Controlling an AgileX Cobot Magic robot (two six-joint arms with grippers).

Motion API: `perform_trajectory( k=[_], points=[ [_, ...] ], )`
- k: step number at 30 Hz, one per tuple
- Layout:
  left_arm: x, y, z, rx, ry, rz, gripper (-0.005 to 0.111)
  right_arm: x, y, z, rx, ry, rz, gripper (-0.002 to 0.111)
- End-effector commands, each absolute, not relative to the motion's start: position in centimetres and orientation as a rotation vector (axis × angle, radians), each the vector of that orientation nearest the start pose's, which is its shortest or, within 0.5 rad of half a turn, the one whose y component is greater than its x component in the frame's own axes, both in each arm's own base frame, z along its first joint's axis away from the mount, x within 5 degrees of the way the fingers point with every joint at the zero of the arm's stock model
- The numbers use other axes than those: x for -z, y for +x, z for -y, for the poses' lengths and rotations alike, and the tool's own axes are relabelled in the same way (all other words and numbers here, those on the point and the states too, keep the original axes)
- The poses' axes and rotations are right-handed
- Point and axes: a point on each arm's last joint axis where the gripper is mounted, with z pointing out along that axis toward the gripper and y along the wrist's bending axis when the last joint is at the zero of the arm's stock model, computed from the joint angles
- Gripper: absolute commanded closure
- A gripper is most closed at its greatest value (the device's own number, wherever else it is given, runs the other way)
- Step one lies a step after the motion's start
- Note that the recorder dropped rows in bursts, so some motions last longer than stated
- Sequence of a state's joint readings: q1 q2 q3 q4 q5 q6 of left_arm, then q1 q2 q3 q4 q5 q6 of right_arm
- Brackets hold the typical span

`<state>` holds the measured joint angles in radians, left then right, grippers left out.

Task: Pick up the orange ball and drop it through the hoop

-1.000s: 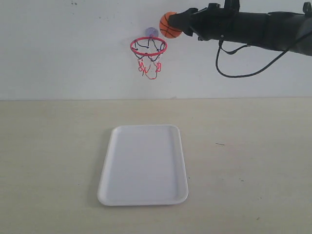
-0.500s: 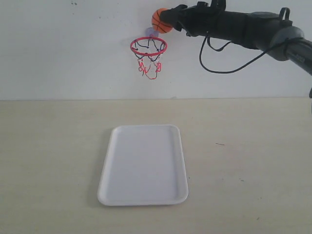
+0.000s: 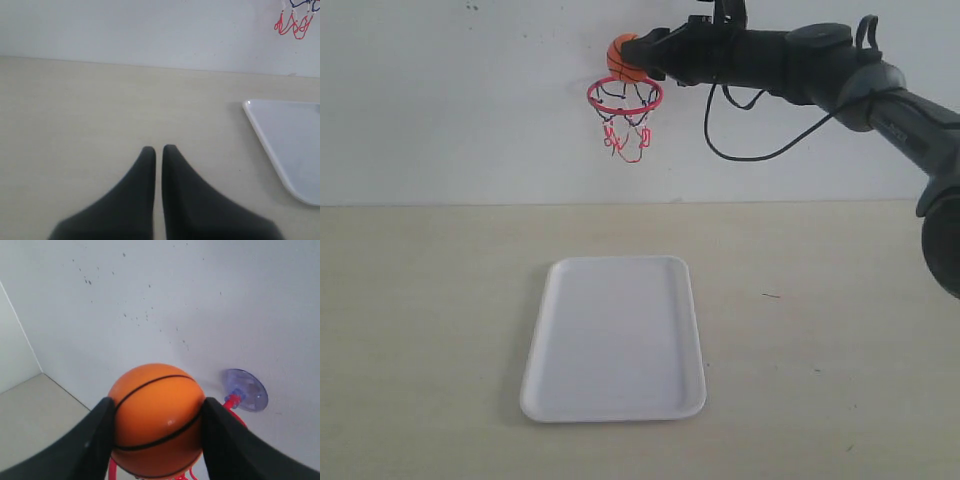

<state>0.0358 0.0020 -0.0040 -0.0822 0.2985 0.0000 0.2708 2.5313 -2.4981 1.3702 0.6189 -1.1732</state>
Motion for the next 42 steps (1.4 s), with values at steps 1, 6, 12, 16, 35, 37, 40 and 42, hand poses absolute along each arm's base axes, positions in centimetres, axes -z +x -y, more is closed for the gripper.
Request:
perform_trajectory(
  k=[1,6,12,16,35,37,40,42],
  points=[
    [-18.7,5.5,0.0,0.058,-0.095,-1.771,0.103,-28.7,54.1,-20.6,-0.802,-0.569,-1.593,0.108],
    [-18.7,5.5,0.0,0.058,-0.095,-1.771,0.103,-28.6,54.1,-20.5,-0.788,-0.585,-1.599,0.108],
    [-18.7,5.5,0.0,0.058,-0.095,-1.771,0.103,-28.3,54.3,-20.4,-0.745,-0.588,-1.635,0.089],
    [-18.7,5.5,0.0,0.058,-0.095,-1.771,0.103,-28.4,54.5,-20.2,-0.771,-0.51,-1.655,0.054],
    [-18.7,5.5,0.0,0.058,-0.095,-1.771,0.103,-30.7,52.3,-9.4,-1.0,-0.638,-1.971,0.109],
    [-18.7,5.5,0.0,0.058,-0.095,-1.771,0.103,-30.7,51.7,-8.3,-0.976,-0.65,-2.069,0.109],
    [-18.7,5.5,0.0,0.058,-0.095,-1.771,0.103,-31.9,51.3,-7.7,-1.014,-0.552,-2.099,0.109],
    [-18.7,5.5,0.0,0.058,-0.095,-1.771,0.103,-32.9,50.9,-7.7,-1.039,-0.495,-2.114,0.109]
  ],
)
